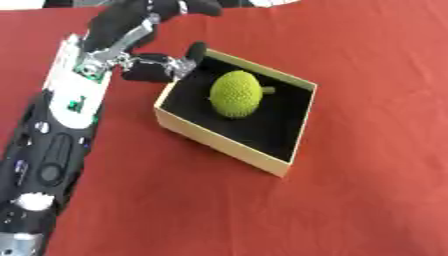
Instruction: Pick up objects on the table and place them in the box.
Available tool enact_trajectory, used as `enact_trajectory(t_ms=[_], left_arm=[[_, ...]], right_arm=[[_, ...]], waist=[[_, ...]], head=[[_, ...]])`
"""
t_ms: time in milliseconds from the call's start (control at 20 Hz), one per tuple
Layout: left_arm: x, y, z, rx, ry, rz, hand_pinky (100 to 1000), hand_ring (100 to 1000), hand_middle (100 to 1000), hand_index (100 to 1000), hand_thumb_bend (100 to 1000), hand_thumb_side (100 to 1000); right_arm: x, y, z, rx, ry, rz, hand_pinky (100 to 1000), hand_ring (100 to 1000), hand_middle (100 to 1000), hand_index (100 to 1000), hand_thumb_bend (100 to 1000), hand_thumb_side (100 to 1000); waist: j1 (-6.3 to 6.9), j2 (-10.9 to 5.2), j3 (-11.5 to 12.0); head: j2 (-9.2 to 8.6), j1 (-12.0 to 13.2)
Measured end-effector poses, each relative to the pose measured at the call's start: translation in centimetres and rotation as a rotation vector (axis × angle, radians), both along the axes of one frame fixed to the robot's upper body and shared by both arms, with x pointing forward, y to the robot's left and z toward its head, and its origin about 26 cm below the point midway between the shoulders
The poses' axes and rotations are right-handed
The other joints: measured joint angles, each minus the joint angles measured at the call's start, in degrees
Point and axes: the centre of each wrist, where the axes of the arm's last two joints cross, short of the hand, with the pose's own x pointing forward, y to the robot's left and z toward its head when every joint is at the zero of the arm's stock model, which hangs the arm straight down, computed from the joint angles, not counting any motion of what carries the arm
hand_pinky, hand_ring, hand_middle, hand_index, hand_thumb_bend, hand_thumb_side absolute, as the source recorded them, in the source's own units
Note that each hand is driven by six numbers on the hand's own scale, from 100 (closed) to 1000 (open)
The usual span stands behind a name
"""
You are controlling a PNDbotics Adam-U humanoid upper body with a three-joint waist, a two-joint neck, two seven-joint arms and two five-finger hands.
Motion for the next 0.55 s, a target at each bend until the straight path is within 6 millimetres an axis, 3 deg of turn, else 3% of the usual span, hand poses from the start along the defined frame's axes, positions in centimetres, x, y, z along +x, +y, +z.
enact_trajectory(t_ms=[300, 550], left_arm=[[-3.0, 7.4, 0.5, -0.329, 0.107, 0.113, 758, 725, 697, 857, 100, 447], [-6.1, 11.7, 1.1, -0.557, 0.13, 0.164, 760, 719, 690, 857, 100, 555]], right_arm=[[-0.1, -0.2, 0.1, 0.006, -0.014, -0.013, 761, 703, 601, 752, 100, 542], [-0.1, -0.3, -0.1, 0.006, -0.012, -0.022, 761, 703, 602, 752, 100, 541]], waist=[[-1.06, -0.12, 1.1], [-1.5, -0.12, 2.0]], head=[[0.01, -2.8], [0.0, -4.5]])
